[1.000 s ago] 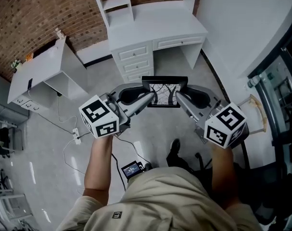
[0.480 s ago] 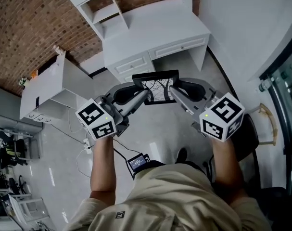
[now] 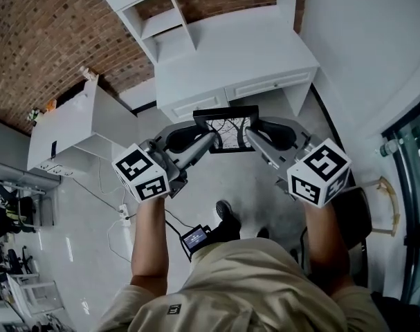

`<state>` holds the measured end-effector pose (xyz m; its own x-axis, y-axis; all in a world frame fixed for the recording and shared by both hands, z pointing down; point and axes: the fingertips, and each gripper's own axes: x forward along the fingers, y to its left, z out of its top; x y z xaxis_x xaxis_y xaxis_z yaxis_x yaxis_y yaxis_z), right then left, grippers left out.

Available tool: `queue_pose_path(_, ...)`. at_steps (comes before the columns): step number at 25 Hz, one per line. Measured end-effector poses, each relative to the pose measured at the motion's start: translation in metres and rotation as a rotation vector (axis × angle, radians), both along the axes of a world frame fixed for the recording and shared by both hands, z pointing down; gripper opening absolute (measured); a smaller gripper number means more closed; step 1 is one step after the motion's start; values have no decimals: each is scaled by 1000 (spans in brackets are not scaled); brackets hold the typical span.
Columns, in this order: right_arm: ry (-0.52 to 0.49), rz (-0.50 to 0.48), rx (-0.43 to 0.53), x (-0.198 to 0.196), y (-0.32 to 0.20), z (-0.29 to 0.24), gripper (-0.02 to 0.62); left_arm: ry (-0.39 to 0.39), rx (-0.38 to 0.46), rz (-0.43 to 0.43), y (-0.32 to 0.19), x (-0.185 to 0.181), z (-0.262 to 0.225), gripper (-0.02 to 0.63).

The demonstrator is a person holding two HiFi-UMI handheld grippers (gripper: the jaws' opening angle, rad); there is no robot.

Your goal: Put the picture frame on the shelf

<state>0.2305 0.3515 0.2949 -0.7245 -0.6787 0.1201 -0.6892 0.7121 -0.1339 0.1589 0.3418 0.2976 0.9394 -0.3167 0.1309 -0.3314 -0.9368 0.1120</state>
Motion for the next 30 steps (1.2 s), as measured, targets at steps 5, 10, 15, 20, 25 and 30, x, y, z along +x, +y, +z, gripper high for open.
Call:
queue_pose_path(5, 33, 12, -15, -53, -90, -16, 74, 27, 5, -11, -91, -52, -16, 86)
queue_pose_path(10, 71, 24, -16, -107, -164, -31, 75, 57, 15, -14, -165, -105, -27, 86)
queue_pose_path(15, 83, 28, -41, -144, -223, -27, 75, 56, 13, -35, -223, -142, -24, 86)
queue_pose_path(20, 72, 3, -42, -156, -282, -20, 77, 52, 7, -72, -279, -155, -17, 86)
queue_pose_path(25, 32, -34, -53, -149, -343, 4, 77, 12, -9, -121, -337, -148, 4, 86)
queue_pose_path(30, 6, -95, -59, -138, -425, 10, 77, -15, -32, -198, -414, -139, 9, 86)
